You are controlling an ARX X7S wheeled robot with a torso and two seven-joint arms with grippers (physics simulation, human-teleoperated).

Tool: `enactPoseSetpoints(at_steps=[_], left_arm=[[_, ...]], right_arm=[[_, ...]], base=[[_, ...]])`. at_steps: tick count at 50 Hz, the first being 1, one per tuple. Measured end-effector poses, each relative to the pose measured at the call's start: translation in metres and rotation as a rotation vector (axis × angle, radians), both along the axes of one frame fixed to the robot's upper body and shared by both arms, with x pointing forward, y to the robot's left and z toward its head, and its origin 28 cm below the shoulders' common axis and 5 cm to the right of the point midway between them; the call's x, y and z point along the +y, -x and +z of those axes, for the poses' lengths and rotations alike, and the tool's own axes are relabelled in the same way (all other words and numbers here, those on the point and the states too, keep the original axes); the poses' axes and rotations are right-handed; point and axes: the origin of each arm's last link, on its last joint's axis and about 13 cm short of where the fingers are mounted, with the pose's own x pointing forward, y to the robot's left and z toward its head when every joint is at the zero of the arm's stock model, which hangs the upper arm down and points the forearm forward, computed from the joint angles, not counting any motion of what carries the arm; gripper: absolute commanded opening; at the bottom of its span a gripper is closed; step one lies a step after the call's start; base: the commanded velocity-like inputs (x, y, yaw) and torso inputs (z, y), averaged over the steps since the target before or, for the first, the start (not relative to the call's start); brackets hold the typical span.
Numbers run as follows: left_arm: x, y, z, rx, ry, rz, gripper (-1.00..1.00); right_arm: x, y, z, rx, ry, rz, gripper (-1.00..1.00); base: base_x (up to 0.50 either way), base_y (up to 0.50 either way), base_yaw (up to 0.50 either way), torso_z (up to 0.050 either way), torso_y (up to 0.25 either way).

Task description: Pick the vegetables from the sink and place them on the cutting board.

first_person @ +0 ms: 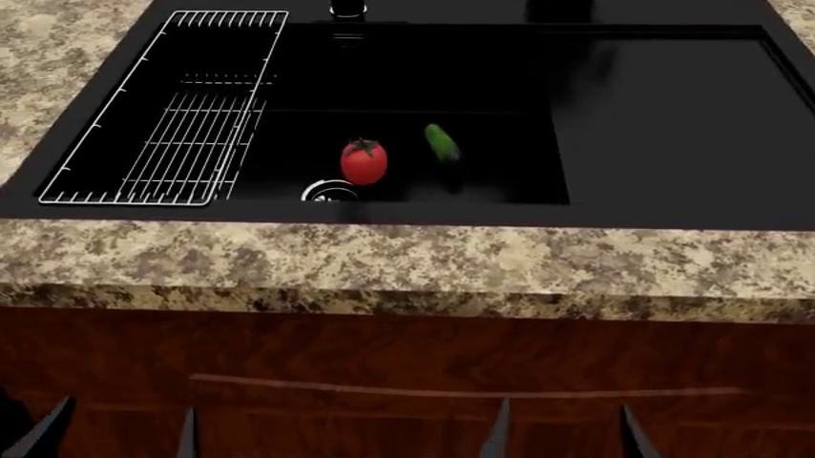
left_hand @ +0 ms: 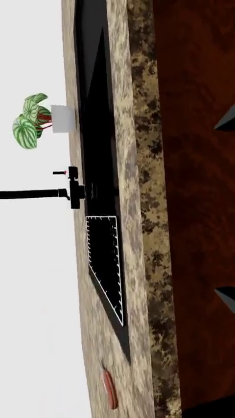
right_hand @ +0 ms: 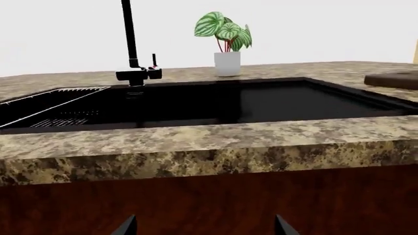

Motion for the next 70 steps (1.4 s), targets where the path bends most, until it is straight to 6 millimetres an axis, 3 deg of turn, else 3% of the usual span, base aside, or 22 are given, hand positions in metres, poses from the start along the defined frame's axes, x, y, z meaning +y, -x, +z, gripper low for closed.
enactPoseSetpoints(at_steps=[11,16,21,28,39,50,70], left_arm=[[0.001,-0.054,0.085,-0.132,-0.08,-0.028,1.0],[0.0,-0.086,0.114,-0.124,-0.103,-0.022,1.0],[-0.003,-0.119,0.133,-0.082,-0.124,-0.009,1.0],[-0.007,-0.163,0.147,-0.014,-0.144,0.043,1.0],[-0.005,-0.209,0.141,0.072,-0.151,0.089,1.0],[0.002,-0.22,0.141,0.145,-0.142,0.107,1.0],[0.015,-0.219,0.131,0.196,-0.161,0.144,1.0]], right_arm=[[-0.011,-0.045,0.12,-0.08,0.08,0.014,1.0],[-0.013,-0.078,0.152,-0.044,0.134,0.023,1.0],[-0.015,-0.114,0.172,0.02,0.186,0.012,1.0],[-0.023,-0.156,0.176,0.134,0.239,-0.044,1.0],[-0.034,-0.208,0.161,0.265,0.306,-0.069,1.0],[-0.04,-0.214,0.153,0.301,0.333,-0.075,1.0],[-0.04,-0.207,0.14,0.332,0.369,-0.078,1.0]], base=[[0.0,0.0,0.0,0.05,-0.025],[0.0,0.0,0.0,0.05,0.0],[0.0,0.0,0.0,0.05,0.0],[0.17,0.0,0.0,0.05,0.0],[0.5,0.0,0.0,0.004,0.0],[0.5,0.0,0.0,0.0,0.0],[0.5,0.0,0.0,0.0,0.0]])
